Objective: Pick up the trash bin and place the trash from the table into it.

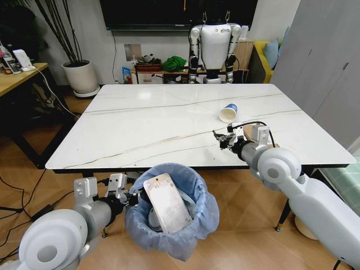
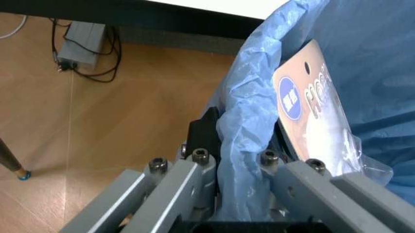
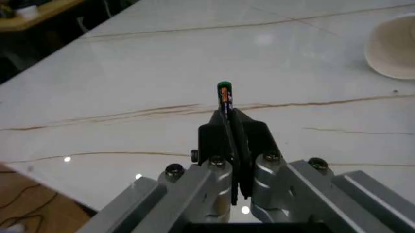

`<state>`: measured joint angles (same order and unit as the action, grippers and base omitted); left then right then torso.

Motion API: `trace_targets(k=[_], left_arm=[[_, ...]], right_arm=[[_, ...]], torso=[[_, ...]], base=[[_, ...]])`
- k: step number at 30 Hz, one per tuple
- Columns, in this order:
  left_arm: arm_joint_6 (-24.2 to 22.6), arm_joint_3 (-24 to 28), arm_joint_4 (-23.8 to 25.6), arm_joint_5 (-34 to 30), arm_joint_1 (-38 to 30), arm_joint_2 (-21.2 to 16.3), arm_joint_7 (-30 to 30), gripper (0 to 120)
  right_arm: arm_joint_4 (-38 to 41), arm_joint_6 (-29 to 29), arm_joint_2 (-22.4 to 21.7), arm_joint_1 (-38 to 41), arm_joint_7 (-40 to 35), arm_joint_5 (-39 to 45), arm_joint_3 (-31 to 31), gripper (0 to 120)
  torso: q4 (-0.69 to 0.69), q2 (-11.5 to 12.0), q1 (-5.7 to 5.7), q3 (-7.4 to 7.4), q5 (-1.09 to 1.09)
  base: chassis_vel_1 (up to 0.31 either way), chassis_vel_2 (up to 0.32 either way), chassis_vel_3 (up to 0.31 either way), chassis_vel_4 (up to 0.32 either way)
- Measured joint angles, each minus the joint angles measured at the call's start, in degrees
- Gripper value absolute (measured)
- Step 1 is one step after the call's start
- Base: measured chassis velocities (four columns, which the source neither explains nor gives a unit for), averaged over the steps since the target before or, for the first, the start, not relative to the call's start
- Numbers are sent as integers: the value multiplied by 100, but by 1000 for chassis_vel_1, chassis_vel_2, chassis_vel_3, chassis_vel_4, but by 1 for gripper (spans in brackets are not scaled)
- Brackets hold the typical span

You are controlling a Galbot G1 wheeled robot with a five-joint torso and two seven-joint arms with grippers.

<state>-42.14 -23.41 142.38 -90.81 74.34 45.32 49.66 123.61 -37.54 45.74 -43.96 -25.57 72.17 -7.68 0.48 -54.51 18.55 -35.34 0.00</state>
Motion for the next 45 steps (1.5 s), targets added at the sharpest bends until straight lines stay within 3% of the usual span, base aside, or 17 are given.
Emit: trace_targets(k=[17, 27, 45], left_arm=[[0, -18, -112, -23, -161, -31, 52, 3], [0, 126, -211, -54, -384, -1, 113, 3], [0, 223, -207, -105, -463, 24, 142, 3]], right_arm=[[1864, 121, -513, -519, 645, 799, -9, 0], [2010, -88, -617, -921, 814, 604, 121, 0], [1975, -95, -593, -917, 571, 583, 48, 62]], torso=[[0, 0, 0, 0, 0], [0, 0, 0, 0, 0], [0, 0, 0, 0, 0]], base=[[0, 0, 0, 0], [0, 0, 0, 0], [0, 0, 0, 0]])
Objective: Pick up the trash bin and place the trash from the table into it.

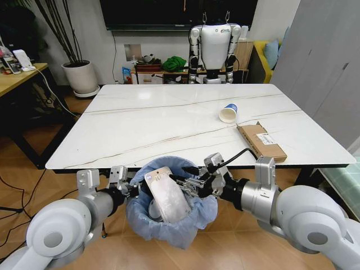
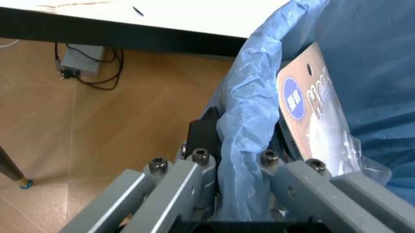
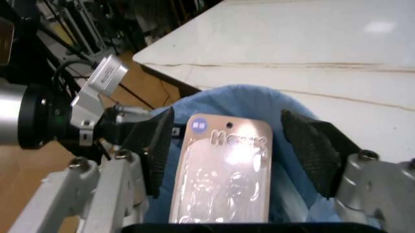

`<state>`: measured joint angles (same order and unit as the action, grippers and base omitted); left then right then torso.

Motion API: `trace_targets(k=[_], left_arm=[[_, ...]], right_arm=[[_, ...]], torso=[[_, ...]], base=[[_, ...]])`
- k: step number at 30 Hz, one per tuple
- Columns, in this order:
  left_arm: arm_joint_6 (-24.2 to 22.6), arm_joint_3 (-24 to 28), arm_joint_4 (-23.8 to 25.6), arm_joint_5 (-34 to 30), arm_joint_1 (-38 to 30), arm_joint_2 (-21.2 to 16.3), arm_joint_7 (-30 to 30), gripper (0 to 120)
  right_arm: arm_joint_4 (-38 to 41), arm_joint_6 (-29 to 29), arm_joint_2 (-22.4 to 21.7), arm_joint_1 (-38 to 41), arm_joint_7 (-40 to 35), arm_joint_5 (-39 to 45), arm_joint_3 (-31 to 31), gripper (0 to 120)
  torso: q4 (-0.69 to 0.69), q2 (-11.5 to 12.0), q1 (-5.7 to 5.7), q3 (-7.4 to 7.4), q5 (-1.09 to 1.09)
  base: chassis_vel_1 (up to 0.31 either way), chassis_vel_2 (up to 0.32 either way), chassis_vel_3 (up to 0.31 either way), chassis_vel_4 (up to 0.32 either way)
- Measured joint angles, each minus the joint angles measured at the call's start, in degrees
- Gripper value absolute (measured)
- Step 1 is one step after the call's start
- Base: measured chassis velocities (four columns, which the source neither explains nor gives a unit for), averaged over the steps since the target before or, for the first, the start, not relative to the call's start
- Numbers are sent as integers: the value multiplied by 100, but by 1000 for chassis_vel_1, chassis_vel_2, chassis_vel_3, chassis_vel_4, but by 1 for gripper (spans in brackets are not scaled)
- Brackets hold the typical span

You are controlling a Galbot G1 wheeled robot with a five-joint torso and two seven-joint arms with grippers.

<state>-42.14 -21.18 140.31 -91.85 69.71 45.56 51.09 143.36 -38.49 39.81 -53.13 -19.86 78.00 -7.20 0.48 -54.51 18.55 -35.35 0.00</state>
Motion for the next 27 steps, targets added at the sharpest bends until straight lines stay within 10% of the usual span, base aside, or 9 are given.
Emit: trace_targets(k=[11, 27], left_arm=[[0, -172, 187, 14, 289, -47, -22, 3], [0, -245, 253, 48, 512, -73, -18, 3]], right_arm=[[-70, 405, 176, -9, -263, -426, -452, 99], [-391, 691, 1172, -2033, 430, -2394, -2637, 100]], torso=[[0, 0, 0, 0, -1], [1, 0, 0, 0, 0]], base=[[0, 0, 0, 0], [0, 0, 0, 0]])
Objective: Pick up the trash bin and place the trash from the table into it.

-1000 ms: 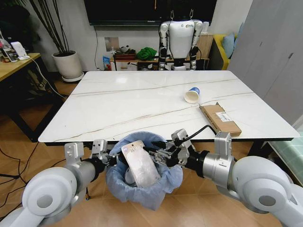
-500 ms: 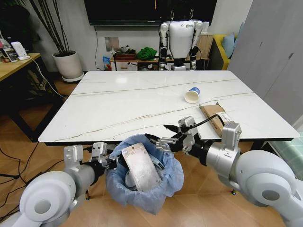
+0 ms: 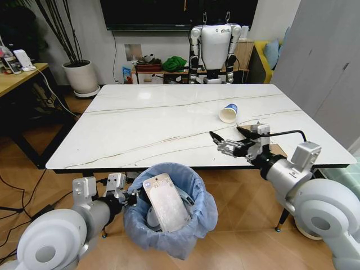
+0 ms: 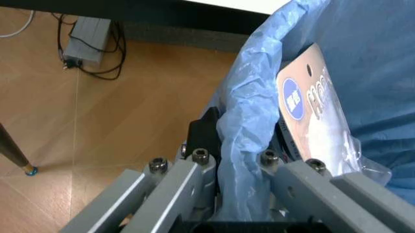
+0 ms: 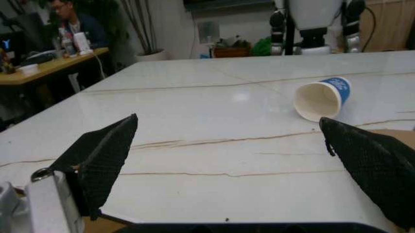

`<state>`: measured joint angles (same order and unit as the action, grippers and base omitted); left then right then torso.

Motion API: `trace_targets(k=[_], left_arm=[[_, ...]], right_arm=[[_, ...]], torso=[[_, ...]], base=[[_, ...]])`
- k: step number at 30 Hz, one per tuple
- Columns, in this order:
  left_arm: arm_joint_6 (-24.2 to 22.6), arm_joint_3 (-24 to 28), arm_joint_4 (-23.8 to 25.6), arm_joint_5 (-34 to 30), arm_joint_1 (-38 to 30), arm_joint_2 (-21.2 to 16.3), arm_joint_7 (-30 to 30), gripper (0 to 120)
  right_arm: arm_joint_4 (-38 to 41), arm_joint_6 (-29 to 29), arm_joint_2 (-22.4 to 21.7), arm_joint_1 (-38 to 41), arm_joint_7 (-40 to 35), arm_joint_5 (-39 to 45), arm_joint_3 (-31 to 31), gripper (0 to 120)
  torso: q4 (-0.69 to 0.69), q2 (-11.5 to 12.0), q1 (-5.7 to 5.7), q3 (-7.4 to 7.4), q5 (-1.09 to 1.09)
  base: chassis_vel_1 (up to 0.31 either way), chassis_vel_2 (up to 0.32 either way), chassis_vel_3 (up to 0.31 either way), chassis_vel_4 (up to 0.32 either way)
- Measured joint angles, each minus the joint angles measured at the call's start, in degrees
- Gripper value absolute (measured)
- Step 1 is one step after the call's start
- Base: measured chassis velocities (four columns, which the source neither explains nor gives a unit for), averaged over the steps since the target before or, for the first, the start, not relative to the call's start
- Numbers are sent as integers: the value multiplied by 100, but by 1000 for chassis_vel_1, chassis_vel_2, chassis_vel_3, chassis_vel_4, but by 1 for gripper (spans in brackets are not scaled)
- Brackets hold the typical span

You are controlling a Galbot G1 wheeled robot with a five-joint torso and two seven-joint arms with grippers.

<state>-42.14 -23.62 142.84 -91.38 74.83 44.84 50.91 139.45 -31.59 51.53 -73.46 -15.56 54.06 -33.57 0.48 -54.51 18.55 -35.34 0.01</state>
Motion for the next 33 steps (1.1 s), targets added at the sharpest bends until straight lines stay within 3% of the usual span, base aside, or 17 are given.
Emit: trace_targets(k=[13, 33], left_arm=[[0, 37, 2, -12, 12, -1, -1, 3], [0, 97, -11, -1, -22, 17, -14, 3]], right_arm=[[-9, 25, 437, -562, 114, -273, -846, 100], [25, 15, 460, -642, 170, -319, -842, 100]], torso=[[-1, 0, 0, 0, 0], [0, 0, 0, 0, 0]], base=[[0, 0, 0, 0], [-17, -15, 14, 17]])
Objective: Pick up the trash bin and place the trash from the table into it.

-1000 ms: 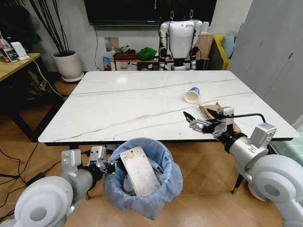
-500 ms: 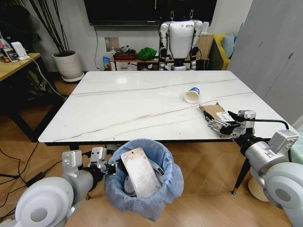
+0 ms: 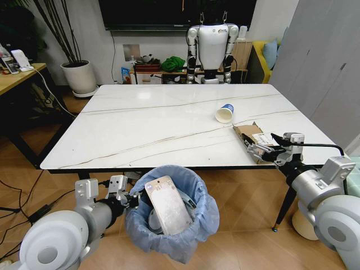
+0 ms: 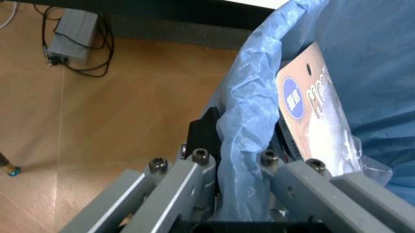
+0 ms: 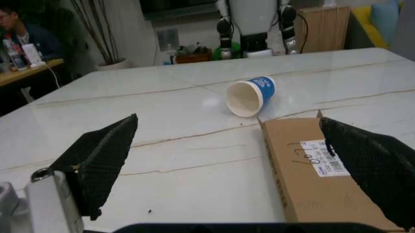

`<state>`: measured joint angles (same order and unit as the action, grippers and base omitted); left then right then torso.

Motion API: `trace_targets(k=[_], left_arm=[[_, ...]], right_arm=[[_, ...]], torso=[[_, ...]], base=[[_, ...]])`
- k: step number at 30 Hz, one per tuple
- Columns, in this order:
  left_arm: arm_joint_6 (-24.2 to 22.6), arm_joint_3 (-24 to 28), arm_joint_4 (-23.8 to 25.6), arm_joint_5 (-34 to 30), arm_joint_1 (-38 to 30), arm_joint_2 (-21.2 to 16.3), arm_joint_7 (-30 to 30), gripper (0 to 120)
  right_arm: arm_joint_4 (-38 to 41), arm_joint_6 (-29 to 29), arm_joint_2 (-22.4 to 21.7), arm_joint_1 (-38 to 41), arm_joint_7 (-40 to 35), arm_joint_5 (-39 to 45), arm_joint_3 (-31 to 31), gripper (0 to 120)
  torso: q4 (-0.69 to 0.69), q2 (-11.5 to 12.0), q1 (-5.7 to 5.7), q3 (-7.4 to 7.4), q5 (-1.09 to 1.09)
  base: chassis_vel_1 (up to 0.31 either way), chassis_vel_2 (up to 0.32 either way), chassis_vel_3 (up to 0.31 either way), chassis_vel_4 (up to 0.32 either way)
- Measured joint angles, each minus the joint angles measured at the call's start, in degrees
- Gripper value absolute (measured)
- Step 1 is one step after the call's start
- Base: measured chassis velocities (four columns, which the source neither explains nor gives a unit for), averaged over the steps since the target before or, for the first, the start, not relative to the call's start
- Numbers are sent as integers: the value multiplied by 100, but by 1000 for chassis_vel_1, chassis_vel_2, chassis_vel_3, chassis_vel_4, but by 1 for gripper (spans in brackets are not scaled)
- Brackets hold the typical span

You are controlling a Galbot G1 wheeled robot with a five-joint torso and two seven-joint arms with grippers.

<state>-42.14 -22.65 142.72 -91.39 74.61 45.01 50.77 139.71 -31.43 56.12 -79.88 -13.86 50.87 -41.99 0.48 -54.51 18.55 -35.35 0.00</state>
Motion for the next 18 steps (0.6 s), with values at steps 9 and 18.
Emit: trace_targets(k=[9, 18], left_arm=[[0, -25, 34, 5, 53, -4, -5, 3], [0, -55, 49, 6, 75, -13, -12, 3]], right_arm=[[-86, -6, 2, 33, -2, 21, 19, 100], [-109, -7, 19, 21, 3, 26, 22, 100]], torso=[[0, 0, 0, 0, -1], [-1, 0, 0, 0, 0]], base=[[-18, -16, 13, 14], [-67, -53, 61, 62]])
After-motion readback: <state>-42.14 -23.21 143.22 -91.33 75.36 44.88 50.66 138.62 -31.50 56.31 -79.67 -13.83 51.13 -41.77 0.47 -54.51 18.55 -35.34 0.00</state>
